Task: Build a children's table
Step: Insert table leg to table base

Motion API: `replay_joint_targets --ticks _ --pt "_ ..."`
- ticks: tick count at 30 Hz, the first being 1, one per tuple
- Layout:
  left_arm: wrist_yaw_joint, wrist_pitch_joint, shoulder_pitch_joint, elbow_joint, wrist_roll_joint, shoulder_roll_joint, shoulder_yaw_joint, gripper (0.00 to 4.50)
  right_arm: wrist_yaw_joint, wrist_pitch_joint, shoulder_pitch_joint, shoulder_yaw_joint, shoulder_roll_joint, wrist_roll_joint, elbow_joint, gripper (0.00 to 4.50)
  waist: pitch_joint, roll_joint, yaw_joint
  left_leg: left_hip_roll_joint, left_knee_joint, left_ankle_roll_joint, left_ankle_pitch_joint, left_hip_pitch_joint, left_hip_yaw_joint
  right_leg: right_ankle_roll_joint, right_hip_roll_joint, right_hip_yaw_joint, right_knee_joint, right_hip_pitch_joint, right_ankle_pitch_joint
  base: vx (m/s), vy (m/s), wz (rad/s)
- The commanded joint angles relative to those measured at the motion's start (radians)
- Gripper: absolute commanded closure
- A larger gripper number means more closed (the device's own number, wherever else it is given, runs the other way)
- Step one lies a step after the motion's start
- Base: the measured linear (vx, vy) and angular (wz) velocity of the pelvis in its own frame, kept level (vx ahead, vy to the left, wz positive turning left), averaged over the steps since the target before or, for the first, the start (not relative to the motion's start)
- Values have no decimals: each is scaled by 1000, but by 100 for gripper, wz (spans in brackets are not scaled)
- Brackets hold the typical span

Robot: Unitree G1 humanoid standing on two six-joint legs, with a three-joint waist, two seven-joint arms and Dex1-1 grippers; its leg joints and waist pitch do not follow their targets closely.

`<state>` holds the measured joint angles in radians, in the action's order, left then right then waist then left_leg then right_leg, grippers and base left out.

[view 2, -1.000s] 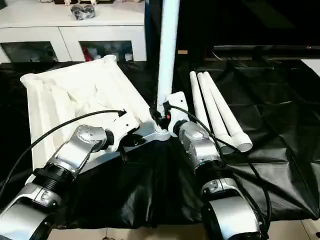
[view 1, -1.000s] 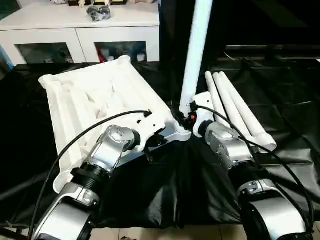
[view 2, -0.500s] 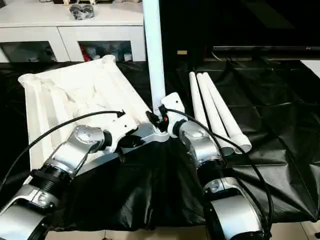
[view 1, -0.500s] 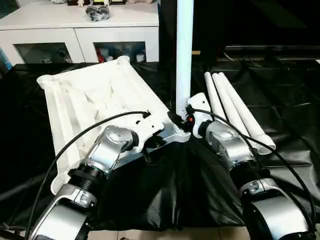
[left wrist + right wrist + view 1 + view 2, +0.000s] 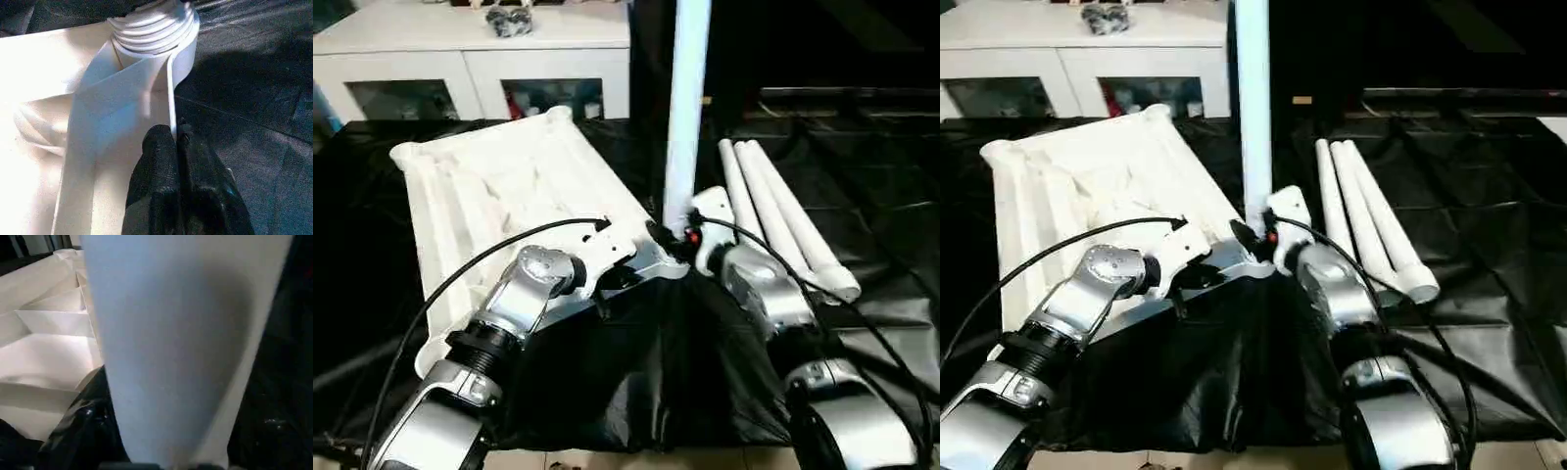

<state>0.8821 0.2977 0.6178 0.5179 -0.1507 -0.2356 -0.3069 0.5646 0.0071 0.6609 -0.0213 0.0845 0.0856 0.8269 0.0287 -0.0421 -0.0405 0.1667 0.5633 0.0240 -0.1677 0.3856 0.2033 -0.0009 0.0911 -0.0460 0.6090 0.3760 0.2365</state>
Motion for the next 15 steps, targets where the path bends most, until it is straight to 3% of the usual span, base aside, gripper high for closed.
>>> replay_joint_targets --ticks 1,9,12,14,15 --pt "-8 -29 8 -2 -9 12 -19 450 58 49 -50 -48 -34 -3 56 154 -36 0 -1 69 -79 0 -347 -21 -37 -214 64 44 -91 -13 154 0 0 0" --pt "25 -90 10 6 9 0 -22 450 141 47 -72 -37 -12 27 -9 81 -37 2 -10 70 -77 -13 -319 -19 -38 -211 66 43 -90 -19 155 0 0 0" --pt "64 -131 7 8 26 -7 -27 450 171 43 -82 -38 6 31 -36 64 -42 1 -14 69 -70 -34 -264 -16 -35 -226 63 41 -81 -23 66 0 0 0" --pt "90 -158 7 15 31 -15 -32 450 210 47 -93 -45 21 37 -62 64 -51 1 -20 71 -59 -63 -178 -14 -33 -248 64 38 -62 -28 -89 0 0 0" --pt "98 -164 7 18 33 -17 -33 450 220 49 -96 -47 26 39 -70 64 -51 2 -21 69 -56 -77 -155 -11 -33 -253 61 35 -58 -31 -124 0 0 0"
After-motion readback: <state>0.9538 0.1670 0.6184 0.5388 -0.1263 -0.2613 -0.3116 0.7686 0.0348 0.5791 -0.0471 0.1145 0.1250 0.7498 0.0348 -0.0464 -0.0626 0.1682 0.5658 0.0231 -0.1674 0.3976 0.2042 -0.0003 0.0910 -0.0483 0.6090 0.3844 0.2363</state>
